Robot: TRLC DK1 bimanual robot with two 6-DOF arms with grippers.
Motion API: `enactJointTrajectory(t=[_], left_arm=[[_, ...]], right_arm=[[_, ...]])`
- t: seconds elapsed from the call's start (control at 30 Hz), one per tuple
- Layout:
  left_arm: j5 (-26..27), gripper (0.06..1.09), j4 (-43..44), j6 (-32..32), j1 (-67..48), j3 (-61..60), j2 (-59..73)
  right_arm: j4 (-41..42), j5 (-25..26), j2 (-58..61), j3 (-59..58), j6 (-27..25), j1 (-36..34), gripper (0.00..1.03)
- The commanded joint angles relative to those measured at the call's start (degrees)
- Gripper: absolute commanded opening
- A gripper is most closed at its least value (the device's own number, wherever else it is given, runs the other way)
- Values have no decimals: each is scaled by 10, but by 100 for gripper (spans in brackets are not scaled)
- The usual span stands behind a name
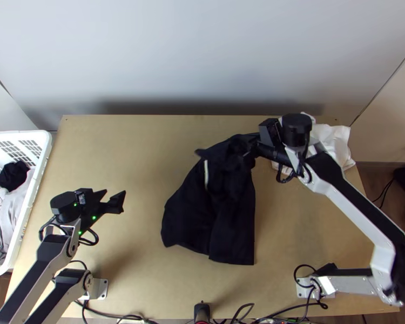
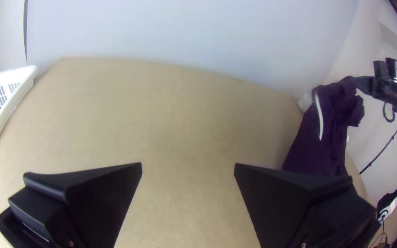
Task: Fold the t-shirt
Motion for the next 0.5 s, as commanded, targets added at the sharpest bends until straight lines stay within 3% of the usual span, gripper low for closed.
enactJointTrajectory(t=[0.0, 0.1, 0.13, 0.23, 0.27, 0.37, 0.47], left_arm=[[-8, 104, 6, -5, -14, 6, 6], [-8, 104, 3, -4, -12, 7, 4], [-8, 104, 2, -4, -12, 7, 3], [-8, 104, 0, -4, -11, 7, 2], [-8, 104, -1, -4, -10, 6, 1], [-8, 104, -7, -4, -10, 4, -7], [-8, 104, -11, -4, -9, 2, -12]], right_arm=[[67, -14, 102, -67, -6, -105, 3], [67, 17, 134, -54, -9, -128, 8], [64, 51, 146, -46, -7, -133, 21], [24, 105, 157, -20, 5, -149, 90], [6, 106, 148, -13, 6, -151, 98], [-14, 106, 75, -11, 11, -150, 98], [-114, 98, 32, 47, 13, -134, 98]])
